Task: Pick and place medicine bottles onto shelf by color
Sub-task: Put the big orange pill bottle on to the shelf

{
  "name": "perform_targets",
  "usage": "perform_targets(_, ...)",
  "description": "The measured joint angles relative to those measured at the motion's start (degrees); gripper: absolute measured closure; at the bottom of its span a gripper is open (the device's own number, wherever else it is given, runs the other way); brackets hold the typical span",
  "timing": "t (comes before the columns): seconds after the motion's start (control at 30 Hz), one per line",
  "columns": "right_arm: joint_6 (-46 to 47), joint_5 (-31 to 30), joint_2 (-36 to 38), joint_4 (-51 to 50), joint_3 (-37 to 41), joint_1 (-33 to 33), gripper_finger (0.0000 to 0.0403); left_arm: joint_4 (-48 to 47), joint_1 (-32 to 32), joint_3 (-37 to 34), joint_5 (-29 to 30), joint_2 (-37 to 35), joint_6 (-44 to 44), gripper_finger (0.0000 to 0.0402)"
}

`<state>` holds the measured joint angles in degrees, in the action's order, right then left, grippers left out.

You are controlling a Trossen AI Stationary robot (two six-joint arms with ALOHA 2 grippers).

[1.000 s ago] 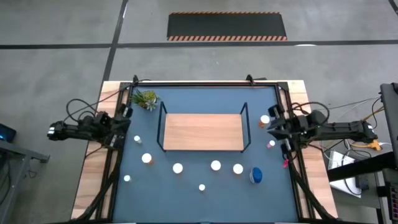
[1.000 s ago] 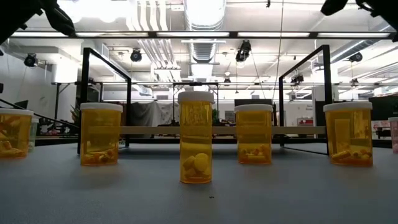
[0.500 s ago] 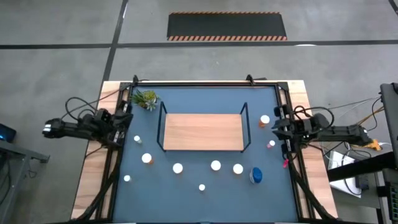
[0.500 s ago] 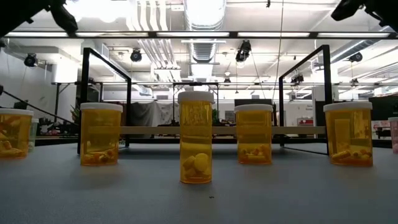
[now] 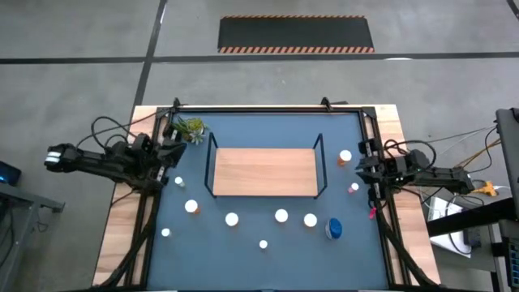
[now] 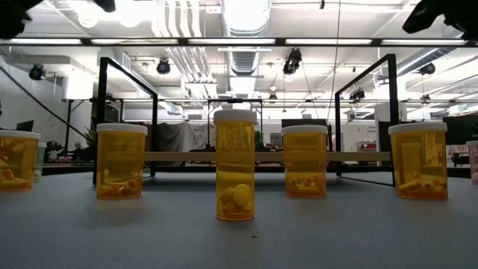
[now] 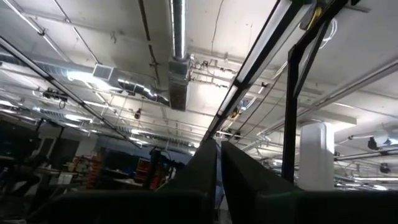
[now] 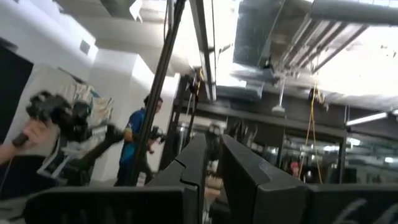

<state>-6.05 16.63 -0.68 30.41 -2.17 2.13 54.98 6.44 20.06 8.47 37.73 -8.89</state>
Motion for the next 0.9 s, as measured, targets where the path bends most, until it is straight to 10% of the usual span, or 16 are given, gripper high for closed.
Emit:
perform_targets(0.37,2.1,-2.3,-0.6,-2.8,-0.3,0.0,0.0365,-12.7,2.1,21.9,-0.9,20.5,-5.8,0.0395)
perform_targets(0.9,6.0,-2.3,-0.6,-3.0,-0.4,0.0,0.0365,-60.9,11.0,59.2,11.7,41.6,-9.1,0.0395)
